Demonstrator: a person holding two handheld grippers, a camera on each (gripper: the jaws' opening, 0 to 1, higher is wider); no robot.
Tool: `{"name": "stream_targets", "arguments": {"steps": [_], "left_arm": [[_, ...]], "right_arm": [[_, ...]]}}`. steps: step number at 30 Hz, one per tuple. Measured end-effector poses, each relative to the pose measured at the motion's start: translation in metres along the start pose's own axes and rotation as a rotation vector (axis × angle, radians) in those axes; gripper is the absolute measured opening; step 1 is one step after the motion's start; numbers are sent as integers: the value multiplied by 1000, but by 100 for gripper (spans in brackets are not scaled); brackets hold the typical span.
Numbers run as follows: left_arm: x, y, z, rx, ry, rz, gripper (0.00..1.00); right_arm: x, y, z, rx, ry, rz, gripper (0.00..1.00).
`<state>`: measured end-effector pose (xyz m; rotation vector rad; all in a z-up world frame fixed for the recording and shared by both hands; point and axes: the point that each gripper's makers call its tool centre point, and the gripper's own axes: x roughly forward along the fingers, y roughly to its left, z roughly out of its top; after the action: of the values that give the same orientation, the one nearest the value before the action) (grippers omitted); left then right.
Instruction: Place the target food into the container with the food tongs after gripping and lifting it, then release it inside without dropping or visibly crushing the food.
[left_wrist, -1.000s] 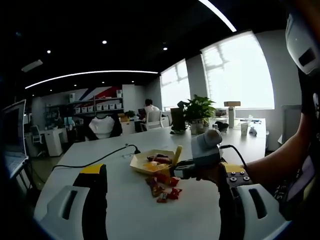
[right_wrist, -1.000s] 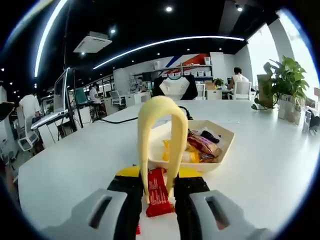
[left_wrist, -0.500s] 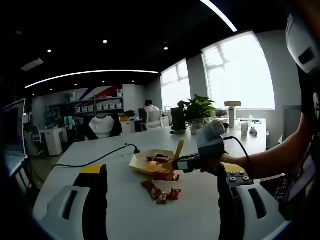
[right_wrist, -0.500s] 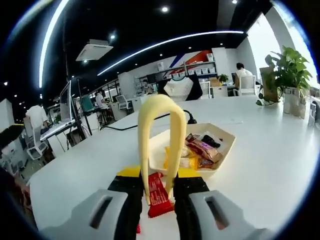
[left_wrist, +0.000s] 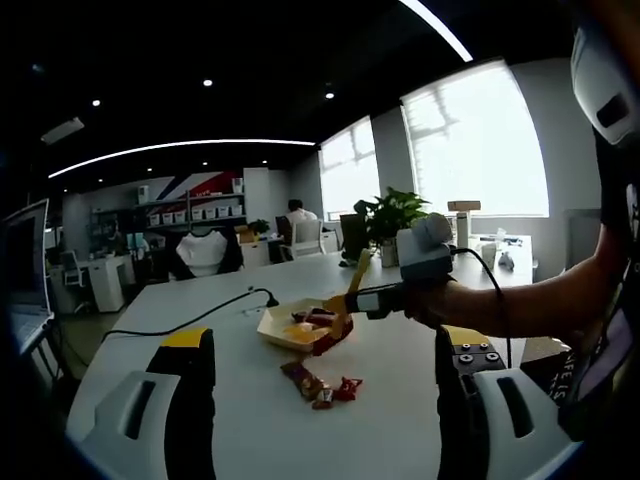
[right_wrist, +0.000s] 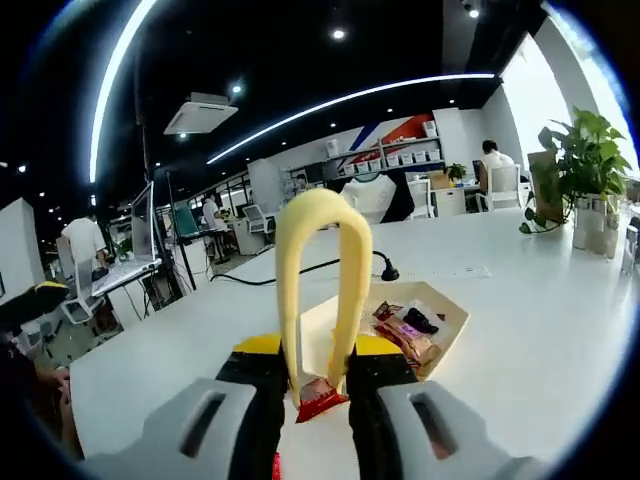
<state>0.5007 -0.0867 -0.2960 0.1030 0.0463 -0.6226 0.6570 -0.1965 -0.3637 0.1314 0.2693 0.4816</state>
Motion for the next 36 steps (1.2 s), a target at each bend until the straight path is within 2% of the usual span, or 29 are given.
{"name": "stream_targets", "arguments": {"steps": [5, 7, 18, 21, 26, 30, 36], "left_arm": [[0, -1, 2, 2, -6, 0, 97], [-1, -1, 2, 4, -4, 1, 97], [5, -7, 0, 5, 1, -13, 97], [6, -8, 1, 4, -2, -17, 97], [6, -9, 0, 1, 1, -17, 97], [4, -7, -2, 1, 3, -13, 97], [4, -6, -4, -2, 10, -7, 97]], "right_arm": [[-9, -15, -28, 16, 51, 6, 18], [-13, -22, -33, 36, 49, 5, 18], [-33, -40, -48, 7, 80, 0, 19], [-35, -45, -53, 44, 85, 1, 19], [-36, -45, -59, 28, 109, -1, 19], [-35, -44, -59, 26, 101, 13, 21], [-31, -36, -58, -37, 105, 40, 25]]}}
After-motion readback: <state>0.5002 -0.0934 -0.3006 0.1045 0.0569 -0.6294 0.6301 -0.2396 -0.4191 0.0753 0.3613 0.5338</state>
